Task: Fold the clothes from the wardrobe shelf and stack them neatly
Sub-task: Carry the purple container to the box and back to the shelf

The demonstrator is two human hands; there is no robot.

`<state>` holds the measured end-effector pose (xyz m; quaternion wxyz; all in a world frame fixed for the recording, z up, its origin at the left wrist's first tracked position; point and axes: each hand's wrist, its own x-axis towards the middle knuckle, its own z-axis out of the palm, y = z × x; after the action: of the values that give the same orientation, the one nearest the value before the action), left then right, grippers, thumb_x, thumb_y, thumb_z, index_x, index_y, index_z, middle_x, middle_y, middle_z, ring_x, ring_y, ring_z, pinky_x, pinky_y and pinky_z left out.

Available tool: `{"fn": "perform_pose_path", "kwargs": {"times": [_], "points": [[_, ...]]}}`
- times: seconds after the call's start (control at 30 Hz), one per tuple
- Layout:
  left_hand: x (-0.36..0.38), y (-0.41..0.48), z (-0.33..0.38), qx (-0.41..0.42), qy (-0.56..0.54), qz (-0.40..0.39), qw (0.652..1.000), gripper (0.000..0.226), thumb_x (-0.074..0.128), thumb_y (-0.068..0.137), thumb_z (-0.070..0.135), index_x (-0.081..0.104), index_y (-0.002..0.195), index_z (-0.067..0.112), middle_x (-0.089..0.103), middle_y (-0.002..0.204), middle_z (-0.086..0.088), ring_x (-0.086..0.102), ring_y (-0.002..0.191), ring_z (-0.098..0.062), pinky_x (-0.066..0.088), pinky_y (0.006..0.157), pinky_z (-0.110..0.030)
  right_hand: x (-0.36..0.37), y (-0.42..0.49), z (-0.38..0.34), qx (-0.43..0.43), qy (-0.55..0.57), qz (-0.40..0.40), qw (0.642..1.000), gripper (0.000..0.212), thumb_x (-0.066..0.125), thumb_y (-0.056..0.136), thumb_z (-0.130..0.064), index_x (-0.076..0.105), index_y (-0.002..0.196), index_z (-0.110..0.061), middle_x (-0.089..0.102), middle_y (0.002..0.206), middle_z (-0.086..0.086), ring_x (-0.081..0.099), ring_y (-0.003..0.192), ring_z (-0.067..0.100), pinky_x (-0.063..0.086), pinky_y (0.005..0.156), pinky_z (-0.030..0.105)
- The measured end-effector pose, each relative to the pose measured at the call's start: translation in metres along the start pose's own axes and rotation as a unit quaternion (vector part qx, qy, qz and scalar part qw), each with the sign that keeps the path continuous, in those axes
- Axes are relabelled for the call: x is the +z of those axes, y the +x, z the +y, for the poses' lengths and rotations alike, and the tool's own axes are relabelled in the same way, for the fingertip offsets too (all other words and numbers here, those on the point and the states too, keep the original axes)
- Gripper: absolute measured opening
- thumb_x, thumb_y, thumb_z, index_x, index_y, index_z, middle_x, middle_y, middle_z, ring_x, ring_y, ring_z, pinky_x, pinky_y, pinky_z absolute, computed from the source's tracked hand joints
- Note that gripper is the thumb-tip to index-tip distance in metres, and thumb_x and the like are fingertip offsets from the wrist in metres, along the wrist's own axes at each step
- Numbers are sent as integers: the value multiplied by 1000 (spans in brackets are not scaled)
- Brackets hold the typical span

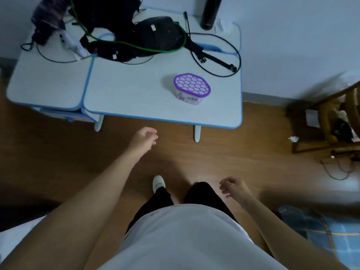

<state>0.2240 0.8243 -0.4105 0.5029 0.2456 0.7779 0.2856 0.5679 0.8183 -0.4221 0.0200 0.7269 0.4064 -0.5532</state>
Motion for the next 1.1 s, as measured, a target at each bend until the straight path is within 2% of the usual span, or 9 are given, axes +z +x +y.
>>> {"fn": "perform_pose_path", "kwargs": {"times": [0.1,0.17,0.27,0.43,0.53,0.63,0.8,0.97,1.1], "points": [[10,51,74,87,5,35,996,35,55,94,16,56,128,15,60,130,-4,62,108,-22,54,90,-36,-3,10,-26,-4,-16,-3,1000,22,50,98,-8,66,83,-9,67,76,5,58,64,16,44,58,27],[16,80,115,127,32,36,991,48,56,92,18,47,139,14,51,141,-5,54,122,-22,44,91,-27,-5,20,-56,-35,-29,-17,999,22,52,96,-9,67,82,-14,69,79,3,60,66,13,46,58,24],[27,115,151,153,83,27,984,60,57,92,20,36,148,11,39,153,-9,40,138,-23,37,98,-25,-9,35,-117,-109,-44,-32,993,20,55,93,-7,67,83,-18,70,85,3,62,74,16,49,65,26],[44,134,165,145,142,-10,979,46,53,90,13,45,134,9,55,133,-13,54,122,-29,43,90,-30,-31,64,-229,-278,-50,8,959,18,59,90,-6,66,101,-19,69,104,1,62,88,14,49,77,22],[52,129,160,143,124,21,982,53,55,91,10,43,142,12,55,139,-9,51,127,-27,41,101,-30,-45,93,-280,-353,-137,49,924,44,66,90,-19,53,132,-17,56,133,5,57,113,19,50,90,29],[62,123,152,147,79,51,985,47,59,91,11,49,137,15,55,136,-3,51,125,-19,36,88,-9,-44,122,-309,-358,-277,3,892,81,75,84,-33,30,149,-19,37,150,8,42,132,28,48,102,47],[70,121,149,107,31,92,989,53,58,93,15,41,143,21,44,144,3,43,124,-5,38,99,-24,-18,155,-311,-364,-401,-54,839,111,85,70,-40,12,151,-24,30,146,7,45,127,34,49,93,49],[65,134,157,51,12,98,994,46,58,95,19,48,139,17,54,140,-1,52,126,-16,42,92,-26,-4,173,-306,-391,-374,-8,841,99,84,67,-26,21,143,-26,39,133,8,54,114,34,49,74,39],[61,124,145,9,8,104,995,45,57,94,19,49,138,16,55,138,0,56,116,-14,44,91,-28,-10,175,-300,-414,-387,-31,823,98,87,59,-28,27,137,-26,45,129,5,57,108,29,52,72,36]]}}
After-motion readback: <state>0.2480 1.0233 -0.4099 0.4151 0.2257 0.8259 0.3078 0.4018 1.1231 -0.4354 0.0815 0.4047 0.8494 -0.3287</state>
